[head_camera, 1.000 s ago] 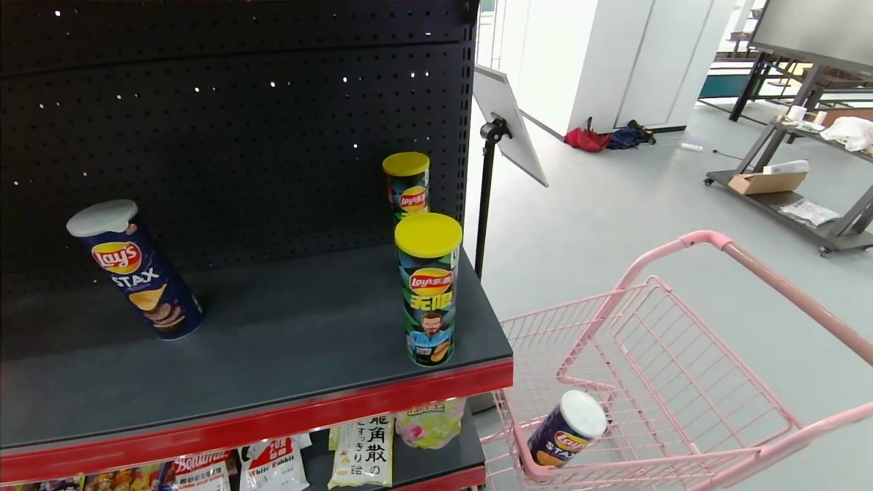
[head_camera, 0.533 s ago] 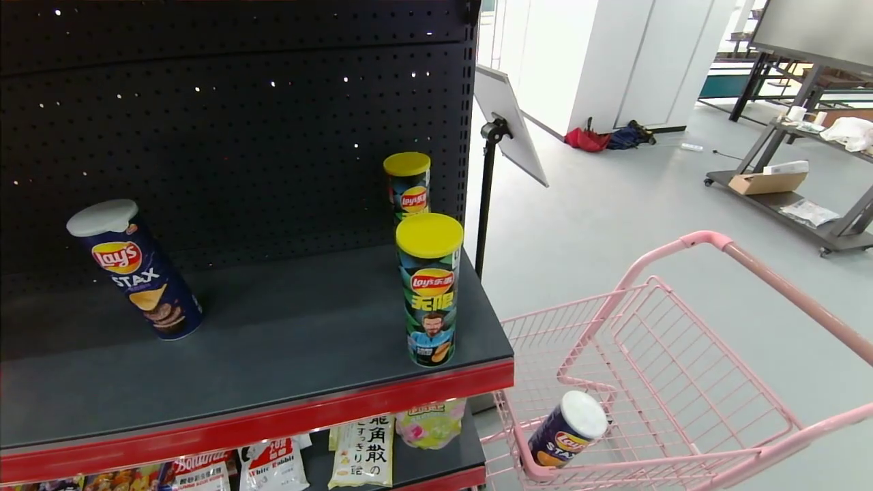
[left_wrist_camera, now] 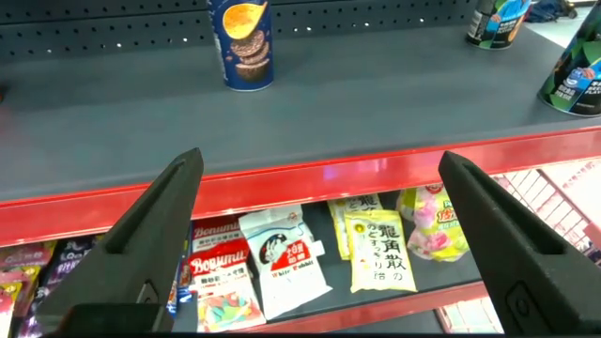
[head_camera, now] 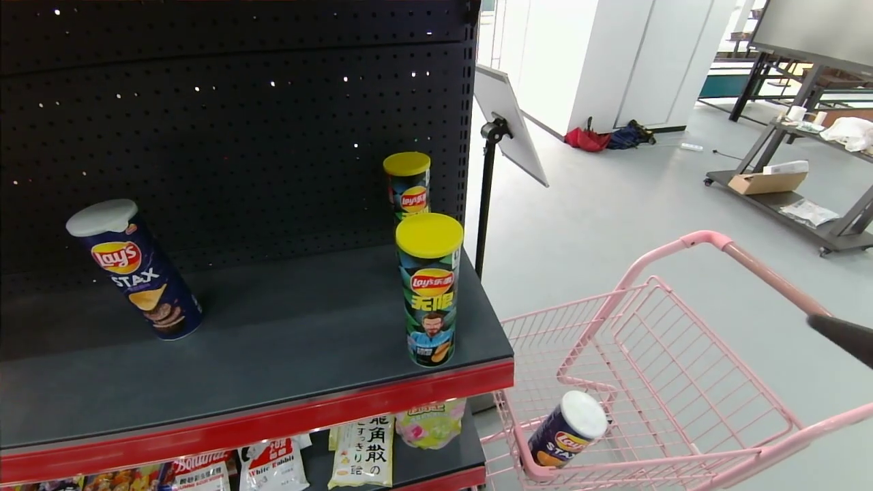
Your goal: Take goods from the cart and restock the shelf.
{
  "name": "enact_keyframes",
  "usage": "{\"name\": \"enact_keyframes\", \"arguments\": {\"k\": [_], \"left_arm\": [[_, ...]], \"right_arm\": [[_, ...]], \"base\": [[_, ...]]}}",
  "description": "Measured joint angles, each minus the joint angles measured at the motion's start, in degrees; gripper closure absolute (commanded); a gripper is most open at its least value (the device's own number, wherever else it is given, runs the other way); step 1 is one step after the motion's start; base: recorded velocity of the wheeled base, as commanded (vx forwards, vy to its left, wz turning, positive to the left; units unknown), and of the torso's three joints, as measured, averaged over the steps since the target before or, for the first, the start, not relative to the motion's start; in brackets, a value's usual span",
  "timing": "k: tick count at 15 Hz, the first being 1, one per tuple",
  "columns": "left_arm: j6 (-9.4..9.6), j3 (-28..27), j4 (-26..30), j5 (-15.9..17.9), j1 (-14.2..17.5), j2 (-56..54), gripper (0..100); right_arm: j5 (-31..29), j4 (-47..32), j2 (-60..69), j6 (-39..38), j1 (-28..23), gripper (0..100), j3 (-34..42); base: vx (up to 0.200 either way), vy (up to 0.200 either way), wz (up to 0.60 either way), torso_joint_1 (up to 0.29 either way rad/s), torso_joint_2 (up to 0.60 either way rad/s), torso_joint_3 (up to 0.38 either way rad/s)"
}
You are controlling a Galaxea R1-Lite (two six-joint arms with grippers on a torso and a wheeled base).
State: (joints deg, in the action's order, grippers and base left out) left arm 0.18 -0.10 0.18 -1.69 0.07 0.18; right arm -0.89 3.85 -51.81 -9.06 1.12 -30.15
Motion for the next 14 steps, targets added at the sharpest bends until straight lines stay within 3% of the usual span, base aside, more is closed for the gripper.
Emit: {"name": "enact_keyframes", "arguments": {"k": [5,10,14], "left_arm": [[0.06,0.0,-0.02,0.04,0.0,0.0,0],[0.11,0.0,-0.02,0.04,0.0,0.0,0],[0.13,0.0,-0.05,0.06,-0.02,0.0,0]], "right_arm": [[2.67,2.27,-18.31,2.11,5.11,0,-1.07],[2.88,2.68,-21.81,1.43,5.38,0,2.51],[3.46,2.66,-22.44,0.17,5.92,0,2.82]], "base": [[0.0,0.0,0.0,0.0,0.0,0.0],[0.0,0.0,0.0,0.0,0.0,0.0],[0.0,0.0,0.0,-0.135,0.31,0.178]]}}
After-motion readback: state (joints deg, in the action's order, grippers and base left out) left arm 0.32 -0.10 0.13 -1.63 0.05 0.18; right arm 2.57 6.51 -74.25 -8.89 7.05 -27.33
